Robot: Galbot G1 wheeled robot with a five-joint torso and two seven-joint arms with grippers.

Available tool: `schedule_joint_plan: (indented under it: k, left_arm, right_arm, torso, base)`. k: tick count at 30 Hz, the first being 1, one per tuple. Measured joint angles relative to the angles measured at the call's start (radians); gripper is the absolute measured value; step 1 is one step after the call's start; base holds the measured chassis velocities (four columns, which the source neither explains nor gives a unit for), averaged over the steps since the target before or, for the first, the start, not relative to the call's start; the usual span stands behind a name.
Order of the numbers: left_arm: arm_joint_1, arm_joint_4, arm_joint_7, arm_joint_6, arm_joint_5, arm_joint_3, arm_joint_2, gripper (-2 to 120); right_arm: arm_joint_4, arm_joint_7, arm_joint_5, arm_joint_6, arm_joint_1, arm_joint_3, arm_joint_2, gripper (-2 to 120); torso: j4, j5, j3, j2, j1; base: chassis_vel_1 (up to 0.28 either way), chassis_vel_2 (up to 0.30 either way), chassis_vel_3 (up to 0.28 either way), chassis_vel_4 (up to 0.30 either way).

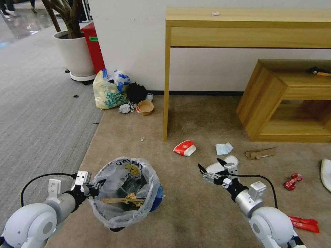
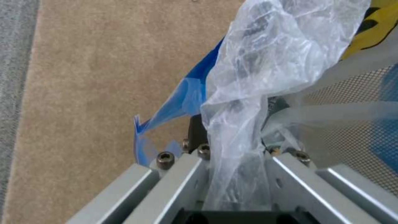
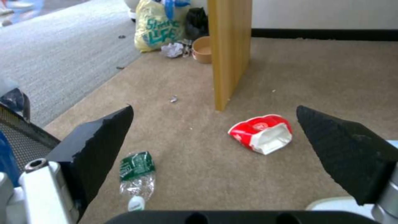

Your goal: Pick up the trash bin and place the garbage on the floor into it.

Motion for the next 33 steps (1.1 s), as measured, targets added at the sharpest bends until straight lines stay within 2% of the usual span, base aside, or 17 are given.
schedule_joint_plan:
  k: [21,33]
  left_arm:
    - [0.0,0.001,0.003,0.0,0.006,0.001,-0.008,0]
    - [-0.006,0.021,0.005,0.0,0.005,-0.014,-0.006,0]
  right_arm:
    - [-0.022,-0.003,-0.032,-0.004,-0.009,-0.019,0.014,100]
    - [-0.069,-0.017,-0.044,-0.008,0.005,-0.045,-0.015,100]
  torso:
    - [0.0,0.0,0.0,0.0,0.0]
    - [0.0,0.0,0.0,0.0,0.0]
  base:
    - [0.025,0.128,-0.025,-0.135]
    - [0.019,0.123,-0.015,-0.122]
